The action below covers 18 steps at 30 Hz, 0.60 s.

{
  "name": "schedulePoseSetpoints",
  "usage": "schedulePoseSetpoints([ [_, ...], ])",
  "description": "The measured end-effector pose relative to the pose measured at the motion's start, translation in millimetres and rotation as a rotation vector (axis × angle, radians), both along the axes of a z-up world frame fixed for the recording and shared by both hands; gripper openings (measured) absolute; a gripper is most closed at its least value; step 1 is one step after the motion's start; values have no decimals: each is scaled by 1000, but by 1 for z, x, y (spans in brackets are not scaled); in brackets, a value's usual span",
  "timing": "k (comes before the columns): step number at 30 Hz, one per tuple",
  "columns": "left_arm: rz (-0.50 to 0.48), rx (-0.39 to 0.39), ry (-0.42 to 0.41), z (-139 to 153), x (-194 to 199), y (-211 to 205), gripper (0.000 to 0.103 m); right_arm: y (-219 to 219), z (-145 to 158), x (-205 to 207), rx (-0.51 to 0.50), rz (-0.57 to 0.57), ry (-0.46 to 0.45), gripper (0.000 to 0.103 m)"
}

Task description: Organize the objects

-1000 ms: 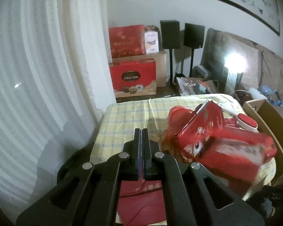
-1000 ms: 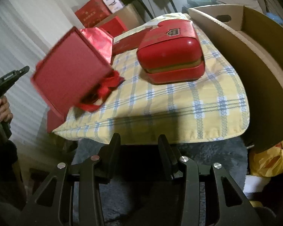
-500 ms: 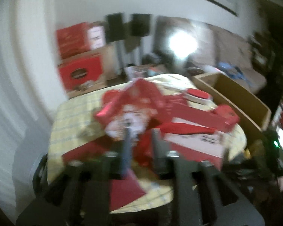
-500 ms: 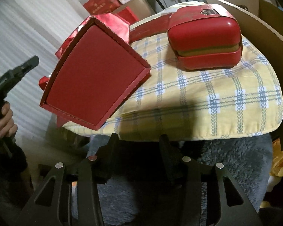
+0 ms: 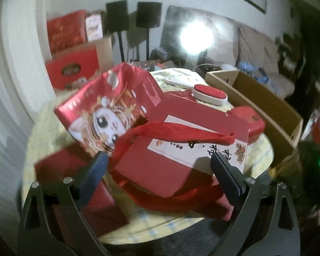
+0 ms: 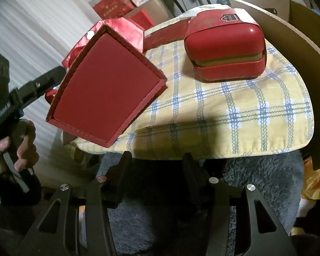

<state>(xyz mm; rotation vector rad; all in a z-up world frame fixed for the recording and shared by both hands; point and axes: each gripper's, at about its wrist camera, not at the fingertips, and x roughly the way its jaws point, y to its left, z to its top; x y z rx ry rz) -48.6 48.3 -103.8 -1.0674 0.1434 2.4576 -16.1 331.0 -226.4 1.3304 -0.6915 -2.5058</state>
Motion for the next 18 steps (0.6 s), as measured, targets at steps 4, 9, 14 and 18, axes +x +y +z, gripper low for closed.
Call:
schedulePoseSetpoints([
  [4, 18, -9, 23, 10, -7, 0, 97, -2, 2, 2, 7, 6, 7, 52],
  [9, -166, -321, 234, 12, -3, 42, 103, -4, 1, 2, 37, -7, -1, 53],
  [14, -280, -431, 370, 14, 15, 59, 103, -2, 2, 5, 53, -15, 3, 54],
  [18, -309, -388, 290, 19, 6, 63, 103, -3, 3, 6, 48, -15, 14, 54],
])
